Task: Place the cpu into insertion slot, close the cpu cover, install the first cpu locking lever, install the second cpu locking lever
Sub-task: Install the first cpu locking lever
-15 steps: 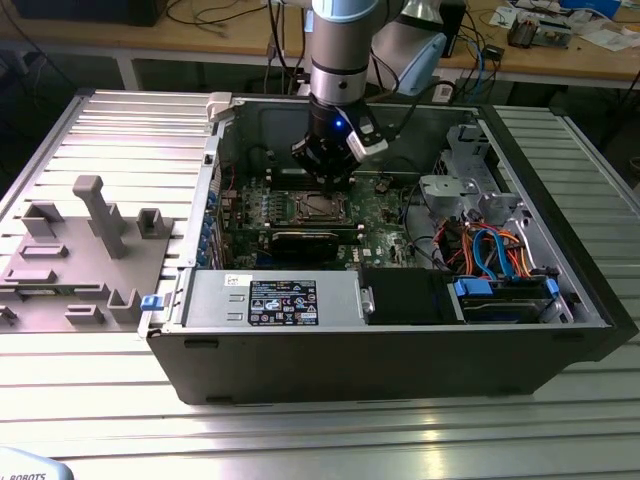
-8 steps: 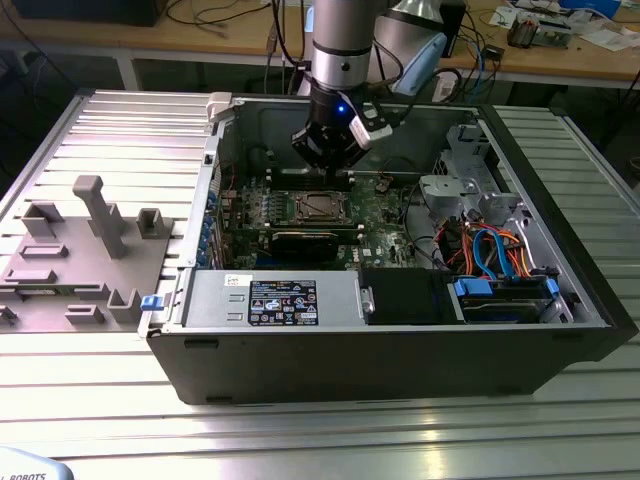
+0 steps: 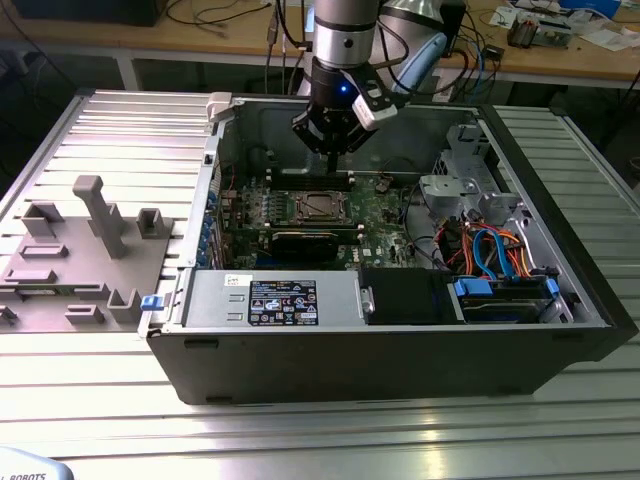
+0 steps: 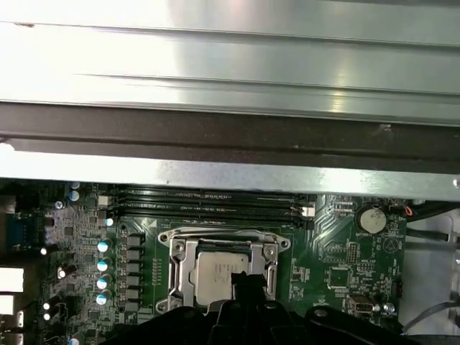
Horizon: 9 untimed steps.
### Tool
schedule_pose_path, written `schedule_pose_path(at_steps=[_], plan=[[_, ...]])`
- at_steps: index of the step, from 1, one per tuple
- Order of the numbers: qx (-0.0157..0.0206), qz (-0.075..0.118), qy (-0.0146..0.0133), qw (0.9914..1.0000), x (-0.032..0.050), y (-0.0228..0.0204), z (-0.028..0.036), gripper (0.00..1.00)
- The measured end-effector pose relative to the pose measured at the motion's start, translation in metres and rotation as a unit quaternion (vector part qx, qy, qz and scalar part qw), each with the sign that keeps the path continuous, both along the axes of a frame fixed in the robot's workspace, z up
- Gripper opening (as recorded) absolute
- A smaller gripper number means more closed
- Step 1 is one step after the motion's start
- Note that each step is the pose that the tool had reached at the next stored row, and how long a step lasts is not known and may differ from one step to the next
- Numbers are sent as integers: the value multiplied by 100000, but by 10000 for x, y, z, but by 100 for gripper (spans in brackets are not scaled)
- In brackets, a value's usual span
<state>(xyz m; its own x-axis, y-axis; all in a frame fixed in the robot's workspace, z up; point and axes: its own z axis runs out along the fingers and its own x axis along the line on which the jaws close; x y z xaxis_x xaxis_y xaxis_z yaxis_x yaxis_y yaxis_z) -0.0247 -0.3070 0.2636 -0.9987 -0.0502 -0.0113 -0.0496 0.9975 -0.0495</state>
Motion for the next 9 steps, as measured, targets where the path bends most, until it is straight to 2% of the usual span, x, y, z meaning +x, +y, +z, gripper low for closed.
schedule_pose_path(at_steps=[5,9], plan=[[-131,0,4,100000,0,0,84,11],[-182,-3,4,100000,0,0,126,11]])
